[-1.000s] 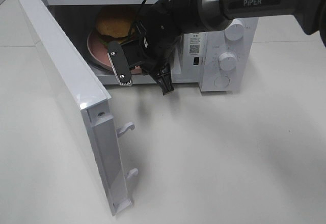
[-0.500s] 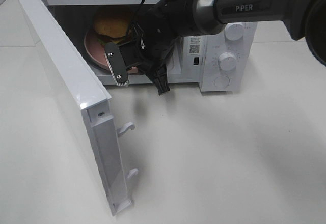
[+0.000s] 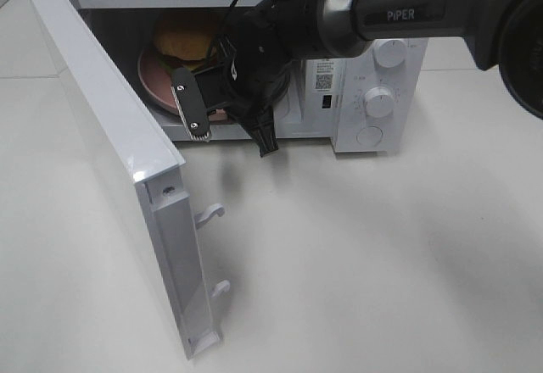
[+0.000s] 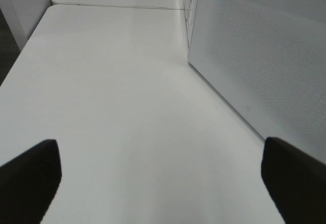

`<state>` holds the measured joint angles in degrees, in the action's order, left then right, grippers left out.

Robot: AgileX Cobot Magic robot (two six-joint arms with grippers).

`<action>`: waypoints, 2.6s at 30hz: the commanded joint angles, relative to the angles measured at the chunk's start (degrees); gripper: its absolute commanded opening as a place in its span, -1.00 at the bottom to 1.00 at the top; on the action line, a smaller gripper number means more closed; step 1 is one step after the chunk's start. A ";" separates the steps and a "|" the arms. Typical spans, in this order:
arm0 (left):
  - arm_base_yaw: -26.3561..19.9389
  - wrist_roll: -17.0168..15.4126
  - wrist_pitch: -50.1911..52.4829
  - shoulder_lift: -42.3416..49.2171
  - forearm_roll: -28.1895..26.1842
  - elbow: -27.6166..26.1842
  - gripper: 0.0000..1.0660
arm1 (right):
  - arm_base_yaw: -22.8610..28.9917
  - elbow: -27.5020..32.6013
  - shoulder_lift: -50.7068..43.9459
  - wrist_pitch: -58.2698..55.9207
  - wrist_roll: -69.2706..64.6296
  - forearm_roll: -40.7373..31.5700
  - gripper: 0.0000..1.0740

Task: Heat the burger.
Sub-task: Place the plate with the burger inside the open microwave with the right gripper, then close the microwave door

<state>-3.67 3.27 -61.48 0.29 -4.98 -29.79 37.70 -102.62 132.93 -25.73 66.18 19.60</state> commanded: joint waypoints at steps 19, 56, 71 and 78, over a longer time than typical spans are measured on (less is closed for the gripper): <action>-0.06 -0.29 0.11 0.80 -0.29 0.17 0.88 | 0.00 -0.92 -0.17 3.09 -0.74 -1.15 -0.83; -0.06 -0.29 0.11 0.80 -0.29 0.17 0.88 | 2.01 -0.86 -3.55 -5.27 -10.08 -2.64 0.38; -0.06 -0.29 0.11 0.80 -0.29 0.17 0.88 | 2.12 7.96 -10.71 -5.56 -9.80 -2.58 0.38; -0.06 -0.29 0.11 0.80 -0.29 0.17 0.88 | 2.69 12.61 -14.55 -6.76 -10.08 -2.58 0.38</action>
<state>-3.67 3.27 -61.48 0.29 -4.98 -29.79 39.88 -90.99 119.98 -31.74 56.78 17.02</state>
